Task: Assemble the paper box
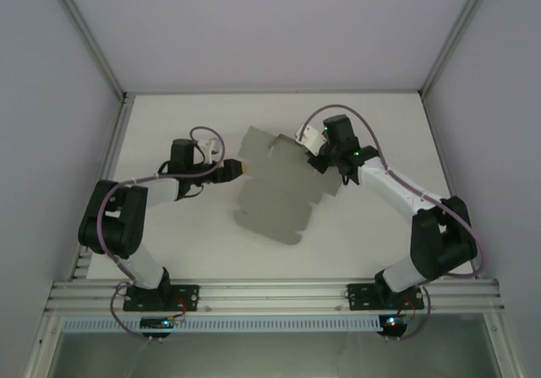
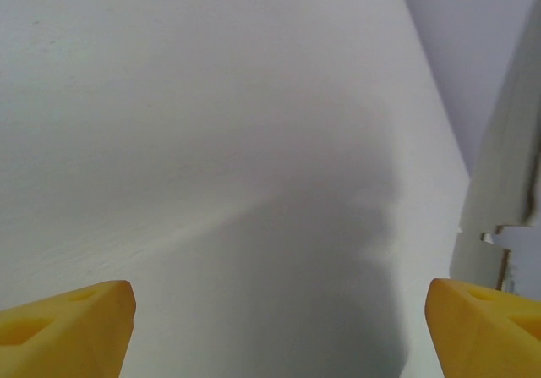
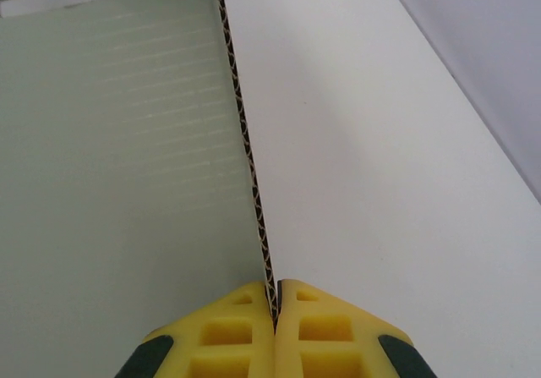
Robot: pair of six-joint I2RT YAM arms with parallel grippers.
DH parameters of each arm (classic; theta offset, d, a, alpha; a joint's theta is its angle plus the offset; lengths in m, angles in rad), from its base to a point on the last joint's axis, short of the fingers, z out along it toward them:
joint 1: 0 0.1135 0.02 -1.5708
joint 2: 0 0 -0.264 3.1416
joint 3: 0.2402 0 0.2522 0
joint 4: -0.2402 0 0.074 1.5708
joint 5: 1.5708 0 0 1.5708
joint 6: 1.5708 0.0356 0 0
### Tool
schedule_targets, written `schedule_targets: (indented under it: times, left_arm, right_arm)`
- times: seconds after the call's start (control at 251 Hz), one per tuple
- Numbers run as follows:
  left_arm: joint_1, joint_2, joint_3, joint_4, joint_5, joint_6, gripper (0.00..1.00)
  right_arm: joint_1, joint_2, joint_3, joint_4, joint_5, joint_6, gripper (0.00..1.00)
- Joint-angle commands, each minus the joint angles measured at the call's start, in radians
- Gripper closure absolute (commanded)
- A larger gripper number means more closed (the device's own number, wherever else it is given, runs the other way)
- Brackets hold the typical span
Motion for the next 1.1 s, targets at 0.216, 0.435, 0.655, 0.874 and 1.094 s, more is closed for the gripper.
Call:
schedule_targets:
  times: [0.216, 0.435, 0.655, 0.874, 1.094]
  left_arm:
    - [-0.053, 0.048, 0.058, 0.128, 0.15, -0.092, 0.16]
    - [-0.075, 0.098, 0.054, 0.172, 0.159, -0.104, 0.43]
    - [-0.079, 0.124, 0.005, 0.322, 0.176, -0.173, 0.61]
    - [-0.09, 0.151, 0.013, 0.325, 0.217, -0.149, 0.66]
    - [-0.093, 0.152, 0.017, 0.135, 0.236, 0.008, 0.58]
  right_arm:
    - [0.106, 0.034, -0.037, 0.159, 0.115, 0.081, 1.0]
    - [0.113, 0.015, -0.06, 0.204, 0.04, 0.1, 1.0]
    - [0.105, -0.001, -0.065, 0.211, -0.004, 0.114, 1.0]
    - [0.101, -0.019, -0.073, 0.226, -0.07, 0.125, 1.0]
    - [0.084, -0.036, -0.085, 0.216, -0.122, 0.135, 1.0]
